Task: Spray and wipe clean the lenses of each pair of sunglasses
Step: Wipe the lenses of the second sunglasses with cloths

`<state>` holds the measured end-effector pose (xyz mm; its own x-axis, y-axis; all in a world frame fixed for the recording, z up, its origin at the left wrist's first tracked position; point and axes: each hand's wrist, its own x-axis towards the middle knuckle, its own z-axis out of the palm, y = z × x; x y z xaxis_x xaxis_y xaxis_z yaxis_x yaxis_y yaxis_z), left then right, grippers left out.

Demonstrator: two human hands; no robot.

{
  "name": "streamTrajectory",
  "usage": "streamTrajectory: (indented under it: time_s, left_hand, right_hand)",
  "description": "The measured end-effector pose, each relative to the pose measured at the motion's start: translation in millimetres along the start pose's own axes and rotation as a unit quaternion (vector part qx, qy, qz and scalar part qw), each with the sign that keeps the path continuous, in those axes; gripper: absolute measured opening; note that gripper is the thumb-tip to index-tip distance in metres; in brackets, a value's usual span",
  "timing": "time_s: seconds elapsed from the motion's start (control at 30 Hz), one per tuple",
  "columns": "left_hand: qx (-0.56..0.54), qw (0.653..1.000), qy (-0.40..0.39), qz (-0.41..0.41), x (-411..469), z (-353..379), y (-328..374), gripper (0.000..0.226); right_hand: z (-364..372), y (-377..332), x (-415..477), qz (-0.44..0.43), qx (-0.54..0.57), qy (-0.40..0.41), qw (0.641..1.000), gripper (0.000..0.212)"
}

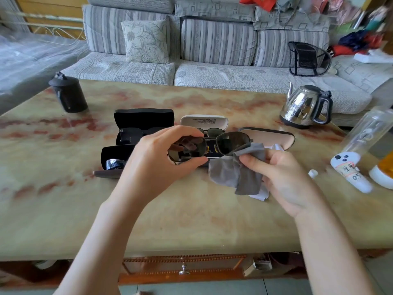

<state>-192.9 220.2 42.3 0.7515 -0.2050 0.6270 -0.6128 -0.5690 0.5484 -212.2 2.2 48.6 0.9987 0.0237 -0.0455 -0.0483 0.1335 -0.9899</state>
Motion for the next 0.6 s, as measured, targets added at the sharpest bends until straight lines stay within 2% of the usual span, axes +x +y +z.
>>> streamTrajectory:
  time_s: [0.1,0.2,0.3,0.37,0.43,0.53,0.6]
  left_hand:
    - [-0.012,1.000,-0.011,0.012,0,-8,-2,0.036]
    - [-0.031,0.999,-0.030,0.007,-1,-14,-3,0.036]
    - [-0.042,0.998,-0.053,0.000,-1,-16,-2,0.037]
    - [-0.039,0.997,-0.070,-0.004,-1,-15,0,0.037]
    - [-0.036,0.996,-0.082,-0.002,0,-13,2,0.036]
    - [-0.033,0.996,-0.086,0.012,1,-11,2,0.035]
    - [-0.031,0.995,-0.087,0.027,1,-10,1,0.035]
  right_hand:
    - [-17,-13,-6,-0.036,-0.102,0.038,0.993,0.012]
    - [-31,-29,-11,-0.110,-0.205,0.076,0.970,0.010]
    - [-32,-45,-8,-0.153,-0.251,0.051,0.954,0.010]
    - [-25,-52,-2,-0.168,-0.289,0.001,0.942,0.012]
    - [-9,-57,3,-0.164,-0.335,-0.087,0.924,0.014]
    - [10,-56,9,-0.107,-0.400,-0.220,0.883,0.012]
    - [14,-55,13,-0.080,-0.429,-0.253,0.863,0.013]
